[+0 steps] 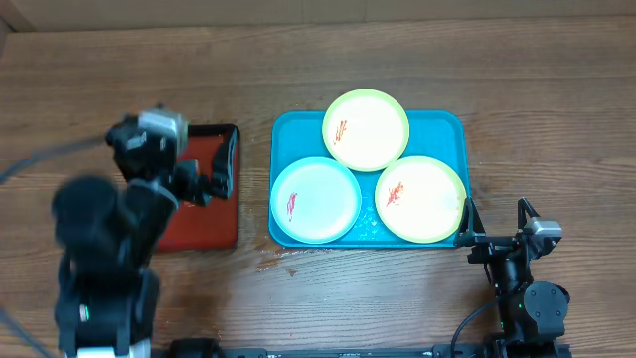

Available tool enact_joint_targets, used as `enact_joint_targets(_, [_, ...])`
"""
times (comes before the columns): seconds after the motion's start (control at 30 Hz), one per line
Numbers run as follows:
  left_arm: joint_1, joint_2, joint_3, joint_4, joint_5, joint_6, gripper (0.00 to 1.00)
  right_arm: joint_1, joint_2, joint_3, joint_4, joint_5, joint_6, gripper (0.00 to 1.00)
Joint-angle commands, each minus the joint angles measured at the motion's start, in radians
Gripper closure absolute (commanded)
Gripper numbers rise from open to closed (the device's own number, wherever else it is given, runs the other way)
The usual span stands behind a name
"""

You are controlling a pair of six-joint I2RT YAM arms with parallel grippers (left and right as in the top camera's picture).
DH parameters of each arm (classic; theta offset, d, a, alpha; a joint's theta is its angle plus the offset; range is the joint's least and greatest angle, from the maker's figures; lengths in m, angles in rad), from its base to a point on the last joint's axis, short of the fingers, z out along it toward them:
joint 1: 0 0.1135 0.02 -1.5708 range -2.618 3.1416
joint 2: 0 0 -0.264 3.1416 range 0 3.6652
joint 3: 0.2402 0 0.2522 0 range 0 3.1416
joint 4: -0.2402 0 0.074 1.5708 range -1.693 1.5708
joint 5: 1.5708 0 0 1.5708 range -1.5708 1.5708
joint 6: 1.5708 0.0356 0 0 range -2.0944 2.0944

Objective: Clean dirty plates on tray and stack at the side
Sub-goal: 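Reach the left gripper to the sponge and grasp it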

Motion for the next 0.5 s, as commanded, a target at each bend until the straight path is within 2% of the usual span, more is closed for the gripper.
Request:
enact_joint_targets(0.0, [0.053,0.163,0.151,-0.192,-0.253,-0.232,0.0,-0.005,-0.011,-0.01,0.004,0.01,-0.007,0.0])
enact_joint_targets(0.07, [0.079,0.238,0.208,-0.286,-0.254,-0.251,0.0,-0.005,-0.011,-0.01,0.004,0.01,-0.007,0.0])
enact_joint_targets(0.13, [0.091,0.298,0.22,-0.316,-0.205,-0.251,0.0,-0.005,-0.011,-0.01,0.004,0.01,-0.007,0.0])
enact_joint_targets(0.2, [0.091,0.35,0.216,-0.369,-0.223,-0.254,0.0,-0.005,-0.011,-0.01,0.004,0.01,-0.007,0.0])
enact_joint_targets(0.33, [0.112,0.483,0.21,-0.44,-0.43,-0.537,0.0,-0.005,-0.011,-0.01,0.004,0.01,-0.007,0.0])
enact_joint_targets(0.47, [0.114,0.611,0.21,-0.431,-0.437,-0.558,0.0,-0.005,-0.011,-0.01,0.004,0.01,-0.007,0.0])
